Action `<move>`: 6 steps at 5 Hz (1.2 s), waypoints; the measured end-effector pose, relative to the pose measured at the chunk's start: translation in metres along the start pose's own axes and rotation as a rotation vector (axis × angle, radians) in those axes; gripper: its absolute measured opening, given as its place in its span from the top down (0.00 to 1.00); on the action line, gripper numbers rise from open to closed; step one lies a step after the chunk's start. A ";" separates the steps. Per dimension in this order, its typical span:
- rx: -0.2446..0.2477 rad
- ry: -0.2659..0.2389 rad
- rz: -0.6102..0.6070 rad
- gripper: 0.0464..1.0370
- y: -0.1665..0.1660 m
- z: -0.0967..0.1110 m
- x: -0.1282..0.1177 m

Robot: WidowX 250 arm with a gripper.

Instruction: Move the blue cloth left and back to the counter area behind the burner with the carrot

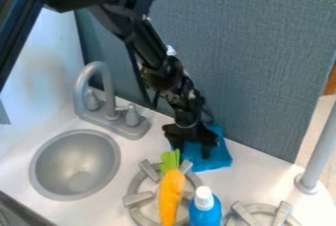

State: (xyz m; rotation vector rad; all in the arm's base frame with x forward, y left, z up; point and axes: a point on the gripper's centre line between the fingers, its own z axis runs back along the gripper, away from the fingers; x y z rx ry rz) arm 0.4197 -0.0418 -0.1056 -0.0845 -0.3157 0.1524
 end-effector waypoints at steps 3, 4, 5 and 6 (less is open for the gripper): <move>0.034 -0.028 0.081 0.03 0.029 0.005 0.019; 0.037 -0.027 0.010 0.03 0.011 0.006 0.021; 0.010 0.008 -0.117 0.03 -0.040 -0.003 0.007; -0.001 0.036 -0.193 0.03 -0.068 -0.011 -0.001</move>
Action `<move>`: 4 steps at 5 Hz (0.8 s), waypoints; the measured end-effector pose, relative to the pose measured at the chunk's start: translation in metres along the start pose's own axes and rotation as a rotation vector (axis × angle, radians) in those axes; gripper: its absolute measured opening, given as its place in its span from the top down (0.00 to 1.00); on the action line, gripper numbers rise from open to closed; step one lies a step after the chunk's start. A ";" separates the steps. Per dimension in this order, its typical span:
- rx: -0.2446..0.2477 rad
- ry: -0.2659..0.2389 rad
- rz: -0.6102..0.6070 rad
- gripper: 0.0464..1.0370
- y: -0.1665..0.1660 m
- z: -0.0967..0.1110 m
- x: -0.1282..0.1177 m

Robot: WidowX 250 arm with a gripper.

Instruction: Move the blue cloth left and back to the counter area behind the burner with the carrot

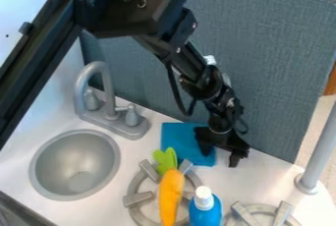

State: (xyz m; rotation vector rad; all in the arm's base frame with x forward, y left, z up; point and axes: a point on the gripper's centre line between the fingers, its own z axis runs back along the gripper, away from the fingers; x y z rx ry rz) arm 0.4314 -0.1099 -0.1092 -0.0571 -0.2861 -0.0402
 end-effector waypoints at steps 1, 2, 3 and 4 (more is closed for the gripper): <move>-0.012 0.007 -0.028 0.03 -0.011 -0.001 0.001; -0.042 0.003 -0.046 0.04 -0.024 0.001 -0.007; -0.127 0.005 -0.038 0.04 -0.046 0.008 -0.011; -0.163 0.027 -0.046 0.04 -0.063 0.011 -0.017</move>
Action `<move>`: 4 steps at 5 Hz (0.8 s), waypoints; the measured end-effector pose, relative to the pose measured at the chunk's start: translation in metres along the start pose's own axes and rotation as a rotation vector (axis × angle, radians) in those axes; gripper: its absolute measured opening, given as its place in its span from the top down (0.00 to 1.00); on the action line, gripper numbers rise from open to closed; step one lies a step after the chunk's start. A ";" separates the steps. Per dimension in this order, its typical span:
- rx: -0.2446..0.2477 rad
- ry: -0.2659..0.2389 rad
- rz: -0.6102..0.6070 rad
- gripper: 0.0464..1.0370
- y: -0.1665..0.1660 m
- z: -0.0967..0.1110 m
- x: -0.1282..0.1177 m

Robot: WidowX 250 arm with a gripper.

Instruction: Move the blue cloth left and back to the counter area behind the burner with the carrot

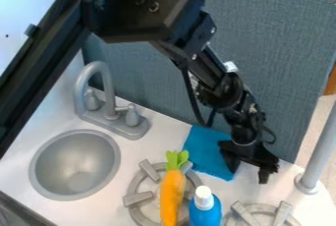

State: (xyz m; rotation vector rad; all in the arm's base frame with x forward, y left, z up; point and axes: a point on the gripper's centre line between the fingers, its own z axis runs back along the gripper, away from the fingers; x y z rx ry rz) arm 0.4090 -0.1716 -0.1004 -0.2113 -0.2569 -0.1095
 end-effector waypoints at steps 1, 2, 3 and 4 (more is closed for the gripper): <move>-0.045 -0.004 -0.018 0.04 -0.022 0.000 0.001; -0.067 0.006 -0.016 0.04 -0.030 0.000 -0.003; -0.082 -0.072 -0.008 0.04 -0.037 0.035 0.012; 0.009 -0.067 0.023 0.04 -0.023 0.089 0.007</move>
